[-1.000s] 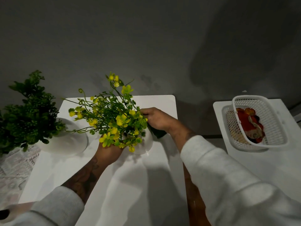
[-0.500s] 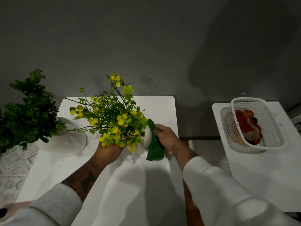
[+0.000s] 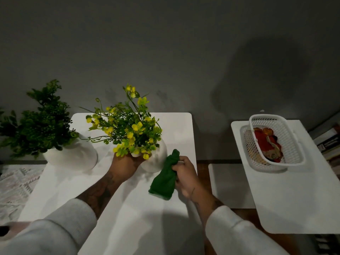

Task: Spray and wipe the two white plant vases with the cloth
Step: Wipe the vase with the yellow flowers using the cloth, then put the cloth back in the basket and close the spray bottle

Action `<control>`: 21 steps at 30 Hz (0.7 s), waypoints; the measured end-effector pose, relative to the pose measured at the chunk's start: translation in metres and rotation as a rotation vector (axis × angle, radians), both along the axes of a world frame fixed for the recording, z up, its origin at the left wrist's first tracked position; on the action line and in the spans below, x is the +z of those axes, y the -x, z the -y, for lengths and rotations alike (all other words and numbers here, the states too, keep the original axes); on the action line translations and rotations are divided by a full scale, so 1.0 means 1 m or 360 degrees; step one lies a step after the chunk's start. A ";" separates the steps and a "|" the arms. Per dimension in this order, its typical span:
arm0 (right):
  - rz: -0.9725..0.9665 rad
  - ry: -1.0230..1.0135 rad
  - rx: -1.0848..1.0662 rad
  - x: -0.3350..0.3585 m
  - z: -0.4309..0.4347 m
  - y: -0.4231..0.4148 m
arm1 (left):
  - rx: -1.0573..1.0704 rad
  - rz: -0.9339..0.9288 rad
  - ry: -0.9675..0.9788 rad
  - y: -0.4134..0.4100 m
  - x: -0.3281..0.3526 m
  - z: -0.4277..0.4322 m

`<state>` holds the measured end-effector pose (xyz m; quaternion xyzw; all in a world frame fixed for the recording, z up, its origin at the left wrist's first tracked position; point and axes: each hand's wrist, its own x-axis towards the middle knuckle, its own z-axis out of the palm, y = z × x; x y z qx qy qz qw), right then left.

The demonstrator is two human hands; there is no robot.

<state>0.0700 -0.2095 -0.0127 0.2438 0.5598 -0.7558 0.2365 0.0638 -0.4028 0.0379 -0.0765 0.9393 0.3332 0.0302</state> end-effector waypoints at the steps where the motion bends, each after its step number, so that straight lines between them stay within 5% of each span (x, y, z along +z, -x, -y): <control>1: -0.0012 0.0030 -0.0013 0.003 -0.007 0.000 | 0.0120 0.0008 -0.0132 -0.005 0.000 -0.002; 4: -0.0049 0.0269 -0.0128 0.011 -0.026 0.000 | 0.0421 0.0295 -0.0351 -0.031 -0.001 -0.008; 10: -0.0168 0.0270 0.0007 0.025 -0.036 -0.003 | 0.0093 0.0627 -0.0909 -0.059 -0.008 -0.029; 16: -0.0328 0.0276 0.0056 0.050 -0.039 -0.020 | 0.0037 0.0483 -0.1463 -0.055 0.014 -0.059; 21: -0.0369 0.0093 -0.0011 0.076 -0.048 -0.046 | 0.0093 0.0289 -0.1396 -0.045 0.031 -0.066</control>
